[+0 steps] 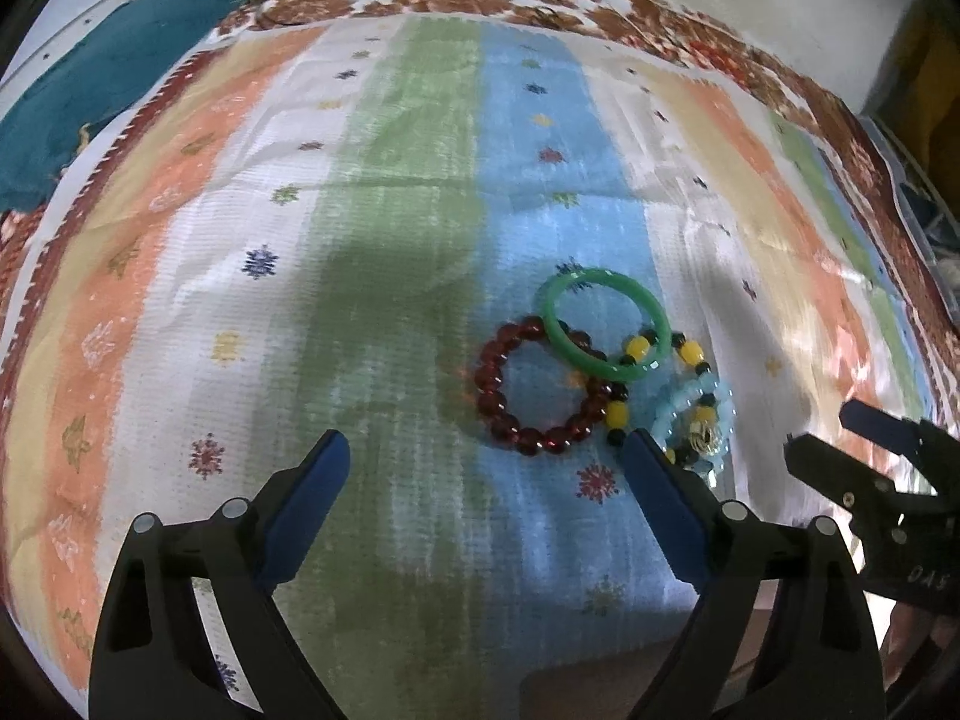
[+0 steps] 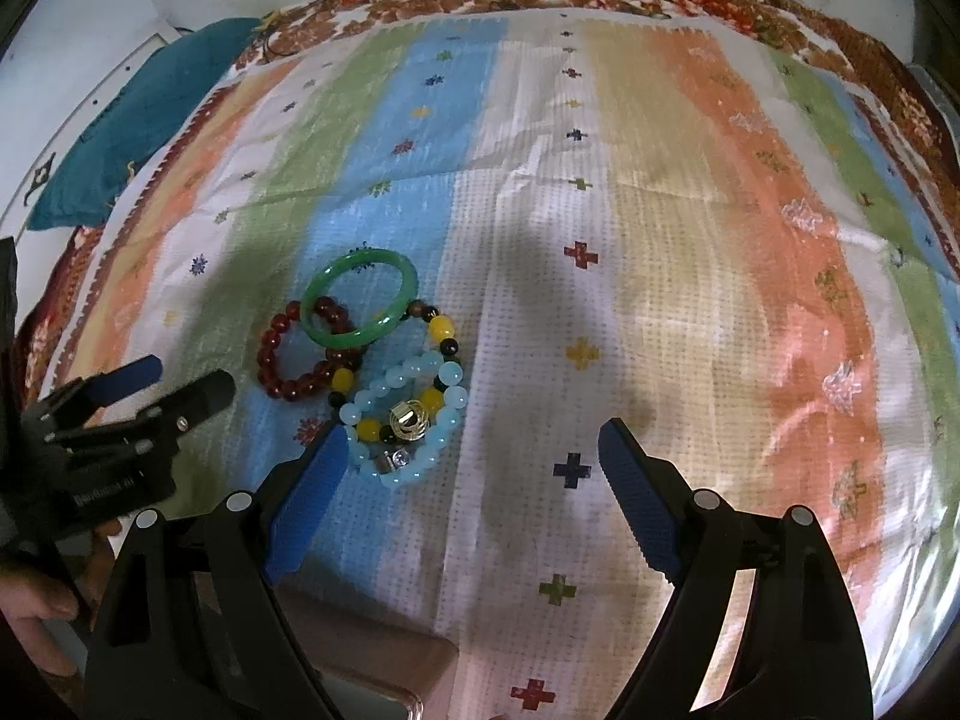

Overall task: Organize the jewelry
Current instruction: 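Move both open tools back over the remaining bracelet pile, then grasp the dark red bead bracelet with left tool while right tool grasps light blue bracelet, then lift both held bracelets and carry them toward the silver tin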

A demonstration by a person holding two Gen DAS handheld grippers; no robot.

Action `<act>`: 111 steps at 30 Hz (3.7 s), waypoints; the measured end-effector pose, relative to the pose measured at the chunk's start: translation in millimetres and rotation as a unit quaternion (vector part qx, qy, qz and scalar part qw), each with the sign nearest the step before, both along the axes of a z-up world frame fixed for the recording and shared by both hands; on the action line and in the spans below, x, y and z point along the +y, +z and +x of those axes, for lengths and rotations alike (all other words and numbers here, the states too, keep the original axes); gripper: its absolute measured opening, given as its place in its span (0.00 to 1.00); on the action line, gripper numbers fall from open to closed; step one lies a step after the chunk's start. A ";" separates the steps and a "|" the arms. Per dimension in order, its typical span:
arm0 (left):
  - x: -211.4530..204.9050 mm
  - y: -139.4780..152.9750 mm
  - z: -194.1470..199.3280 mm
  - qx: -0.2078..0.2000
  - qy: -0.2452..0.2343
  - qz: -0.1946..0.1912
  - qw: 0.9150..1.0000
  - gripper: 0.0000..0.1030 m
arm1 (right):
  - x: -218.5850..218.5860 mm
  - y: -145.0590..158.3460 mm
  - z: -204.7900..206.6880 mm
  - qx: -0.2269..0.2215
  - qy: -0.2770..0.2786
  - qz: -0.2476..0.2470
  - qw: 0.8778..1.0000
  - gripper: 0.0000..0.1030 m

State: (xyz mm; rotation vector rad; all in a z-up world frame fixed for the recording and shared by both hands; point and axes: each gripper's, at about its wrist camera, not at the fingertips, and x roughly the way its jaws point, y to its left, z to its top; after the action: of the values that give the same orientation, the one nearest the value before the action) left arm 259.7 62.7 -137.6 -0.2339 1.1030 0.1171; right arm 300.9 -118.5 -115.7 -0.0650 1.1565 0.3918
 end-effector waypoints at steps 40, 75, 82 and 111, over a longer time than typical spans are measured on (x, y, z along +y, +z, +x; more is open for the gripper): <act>2.0 -38.8 31.0 0.041 -0.019 0.034 0.998 0.42 | 11.9 -45.0 38.9 0.034 0.010 -0.014 0.999 0.51; -0.8 -13.7 21.3 0.011 -0.022 0.002 1.000 0.13 | 15.5 -22.8 27.8 -0.003 0.030 -0.046 0.998 0.12; -7.5 -0.9 14.5 0.000 -0.031 -0.001 1.000 0.13 | 10.3 -5.1 20.5 -0.021 0.022 -0.042 0.999 0.12; -39.1 43.9 -9.9 -0.041 -0.064 0.021 0.997 0.13 | 13.7 44.7 -19.8 -0.081 0.030 -0.054 0.995 0.12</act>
State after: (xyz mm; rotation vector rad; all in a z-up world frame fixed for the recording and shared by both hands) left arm 249.8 23.5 -93.7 -0.1294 1.0303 0.0167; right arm 281.1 -104.8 -71.0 -0.2227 1.0172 0.3702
